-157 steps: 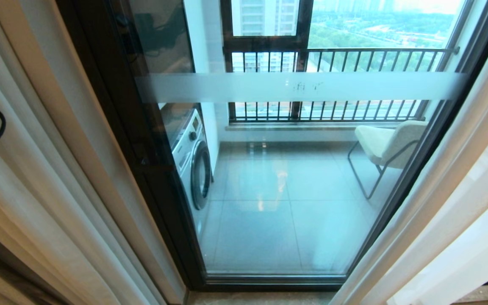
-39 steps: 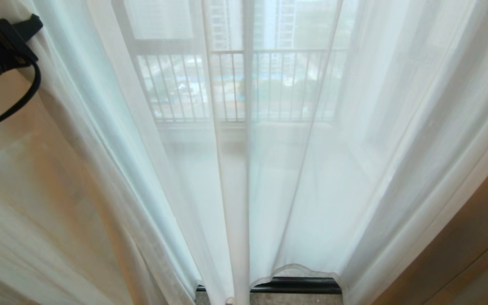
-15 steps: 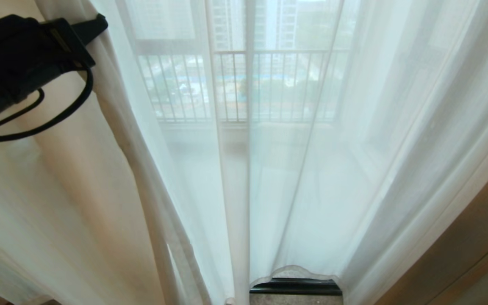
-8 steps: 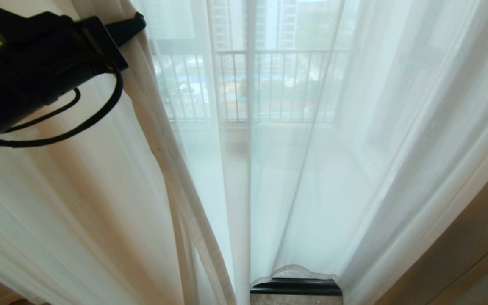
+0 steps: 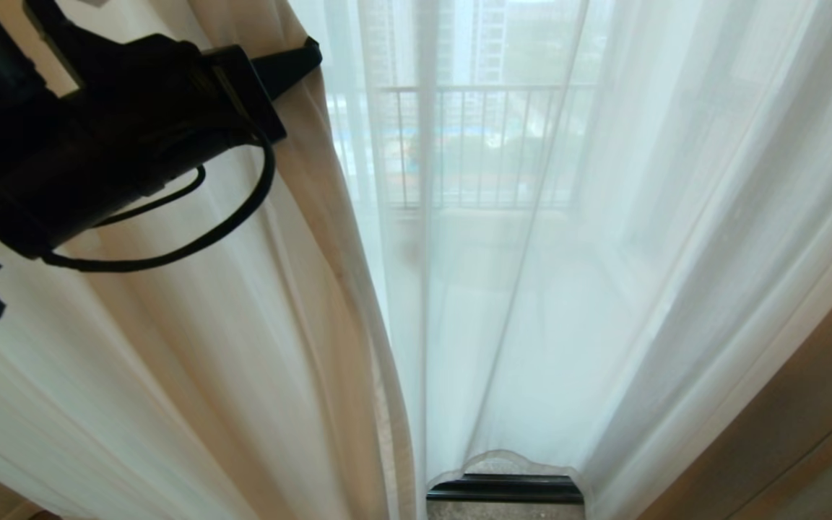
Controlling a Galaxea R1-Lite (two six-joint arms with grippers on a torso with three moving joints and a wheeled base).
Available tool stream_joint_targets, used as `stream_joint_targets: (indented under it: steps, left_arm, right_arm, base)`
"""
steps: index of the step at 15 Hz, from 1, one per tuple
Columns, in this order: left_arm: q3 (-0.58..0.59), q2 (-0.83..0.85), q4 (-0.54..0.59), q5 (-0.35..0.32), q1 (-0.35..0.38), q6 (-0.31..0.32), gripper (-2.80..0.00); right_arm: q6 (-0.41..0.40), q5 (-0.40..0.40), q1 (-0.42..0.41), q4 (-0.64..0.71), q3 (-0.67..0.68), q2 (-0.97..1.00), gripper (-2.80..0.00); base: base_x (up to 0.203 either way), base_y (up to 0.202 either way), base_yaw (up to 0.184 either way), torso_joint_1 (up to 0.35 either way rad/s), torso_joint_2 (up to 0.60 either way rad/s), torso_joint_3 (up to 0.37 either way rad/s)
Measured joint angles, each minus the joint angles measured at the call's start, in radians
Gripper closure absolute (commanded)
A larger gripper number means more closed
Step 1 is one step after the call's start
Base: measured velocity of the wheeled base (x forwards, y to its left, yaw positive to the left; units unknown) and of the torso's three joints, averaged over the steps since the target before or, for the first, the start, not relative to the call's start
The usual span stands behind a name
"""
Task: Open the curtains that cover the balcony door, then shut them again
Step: Close the inner curtains on both sides
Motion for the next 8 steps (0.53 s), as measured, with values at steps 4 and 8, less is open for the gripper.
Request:
stream_joint_targets:
  steps: [4, 8]
  left_arm:
    - [-0.002, 0.028, -0.013, 0.001, -0.026, 0.002, 0.0]
    - [-0.003, 0.043, -0.014, 0.001, -0.034, 0.006, 0.0]
  right_arm:
    - [0.0, 0.0, 0.0, 0.0, 0.0, -0.001, 0.0]
    - [0.0, 0.0, 0.0, 0.0, 0.0, -0.003, 0.0]
  base:
    - [0.0, 0.0, 0.0, 0.0, 0.0, 0.0]
    - [0.0, 0.0, 0.0, 0.0, 0.0, 0.0]
